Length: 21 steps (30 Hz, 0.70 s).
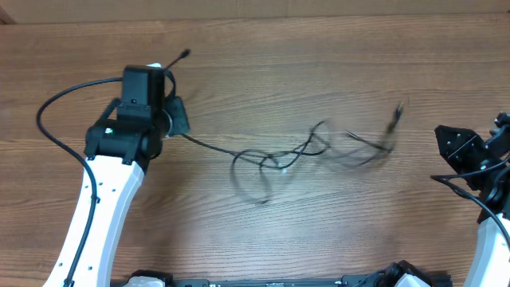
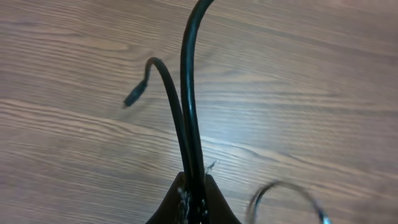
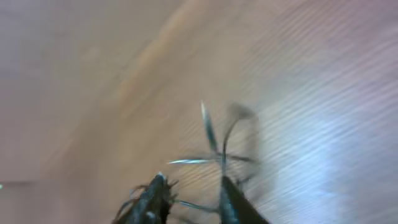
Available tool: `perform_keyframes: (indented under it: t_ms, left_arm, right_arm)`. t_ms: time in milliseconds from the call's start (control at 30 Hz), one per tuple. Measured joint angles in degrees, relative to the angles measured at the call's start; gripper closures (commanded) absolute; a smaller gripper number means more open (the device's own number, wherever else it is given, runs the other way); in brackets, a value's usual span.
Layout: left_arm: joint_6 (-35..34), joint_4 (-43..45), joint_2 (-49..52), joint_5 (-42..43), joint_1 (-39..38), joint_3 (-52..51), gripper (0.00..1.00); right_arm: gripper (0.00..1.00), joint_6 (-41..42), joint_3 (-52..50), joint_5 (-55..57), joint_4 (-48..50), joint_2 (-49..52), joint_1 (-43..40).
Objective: Untangle cables
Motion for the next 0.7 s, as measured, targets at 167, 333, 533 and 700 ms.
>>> perform_keyframes:
  t_ms: [167, 333, 533, 700]
  left_arm:
    - [-0.02, 1.03, 0.00, 1.03, 0.35, 0.00, 0.89]
    - [0.22, 1.42, 0.00, 4.61, 0.35, 0.00, 0.00]
    - [0.15, 1.07, 0.00, 5.97, 0.35, 0.00, 0.00]
    - [0.15, 1.07, 0.00, 7.15, 0.35, 0.00, 0.00]
  right_arm:
    - [0.39, -0.35, 0.00, 7.80, -3.17, 0.00, -0.07]
    - [0.22, -0.50, 0.00, 10.34, -4.66, 0.00, -0.07]
    - [0.18, -0.33, 0.00, 10.43, -6.36, 0.00, -0.07]
    - [0.17, -0.35, 0.00, 8.72, -7.65, 0.00, -0.07]
